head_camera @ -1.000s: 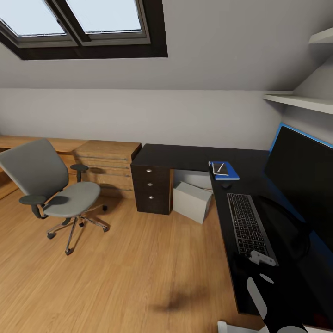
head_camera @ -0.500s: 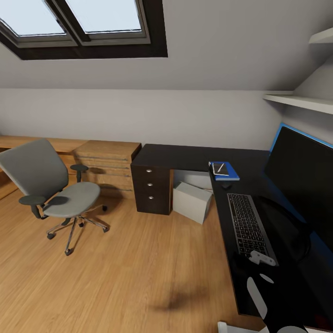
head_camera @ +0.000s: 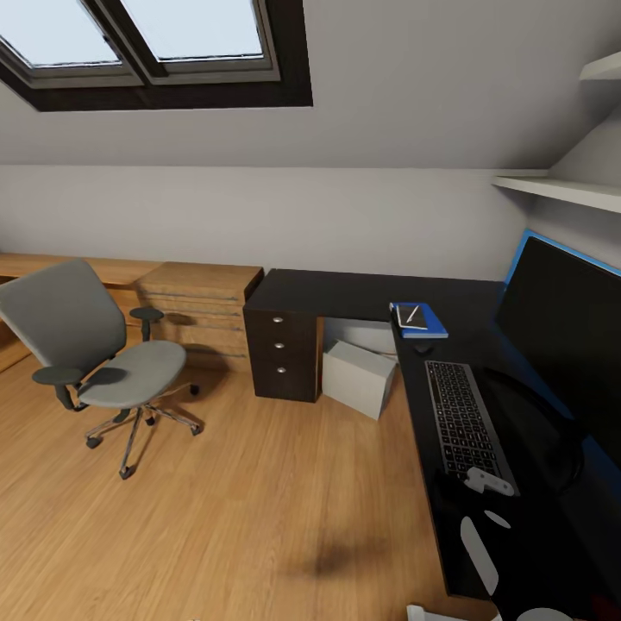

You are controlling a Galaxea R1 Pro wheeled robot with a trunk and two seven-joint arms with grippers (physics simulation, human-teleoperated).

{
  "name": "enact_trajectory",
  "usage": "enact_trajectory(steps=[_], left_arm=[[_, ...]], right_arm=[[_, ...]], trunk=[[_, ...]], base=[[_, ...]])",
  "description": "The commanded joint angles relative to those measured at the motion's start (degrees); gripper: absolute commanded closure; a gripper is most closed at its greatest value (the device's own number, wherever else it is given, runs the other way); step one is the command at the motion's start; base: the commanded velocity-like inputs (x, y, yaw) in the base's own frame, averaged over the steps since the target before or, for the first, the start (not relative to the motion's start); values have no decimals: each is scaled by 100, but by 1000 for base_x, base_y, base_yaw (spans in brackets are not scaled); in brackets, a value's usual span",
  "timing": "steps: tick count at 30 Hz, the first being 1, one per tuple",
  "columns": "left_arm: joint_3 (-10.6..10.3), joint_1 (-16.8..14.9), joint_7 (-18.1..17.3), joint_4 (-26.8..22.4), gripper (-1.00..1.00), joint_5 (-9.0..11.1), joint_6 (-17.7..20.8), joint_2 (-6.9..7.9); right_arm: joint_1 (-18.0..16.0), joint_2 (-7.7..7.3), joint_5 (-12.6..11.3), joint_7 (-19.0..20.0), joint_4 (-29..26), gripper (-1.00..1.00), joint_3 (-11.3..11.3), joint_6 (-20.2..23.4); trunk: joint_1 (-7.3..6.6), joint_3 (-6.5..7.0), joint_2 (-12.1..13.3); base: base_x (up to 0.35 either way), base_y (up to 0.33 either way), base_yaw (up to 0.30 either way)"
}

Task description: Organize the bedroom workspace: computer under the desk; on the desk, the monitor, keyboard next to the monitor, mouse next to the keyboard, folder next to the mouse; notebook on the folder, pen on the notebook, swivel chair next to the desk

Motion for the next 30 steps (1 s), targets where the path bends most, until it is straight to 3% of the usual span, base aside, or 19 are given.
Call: enact_trajectory(steps=[1, 14, 30], left_arm=[[-8, -3, -3, 2, -100, 45, -40, 0], [-9, -3, -3, 3, -100, 43, -132, -1], [-10, -3, -3, 3, -100, 43, -138, -4]], right_arm=[[-1, -1, -56, -22, -10, -100, 7, 28], [-1, -1, -57, -23, -17, -100, 7, 28], [-1, -2, -59, -25, -19, -100, 7, 28]], trunk=[[1, -6, -4], [1, -6, -4], [1, -6, -4]], base=[[68, 0, 0], [-10, 0, 0], [-255, 0, 0]])
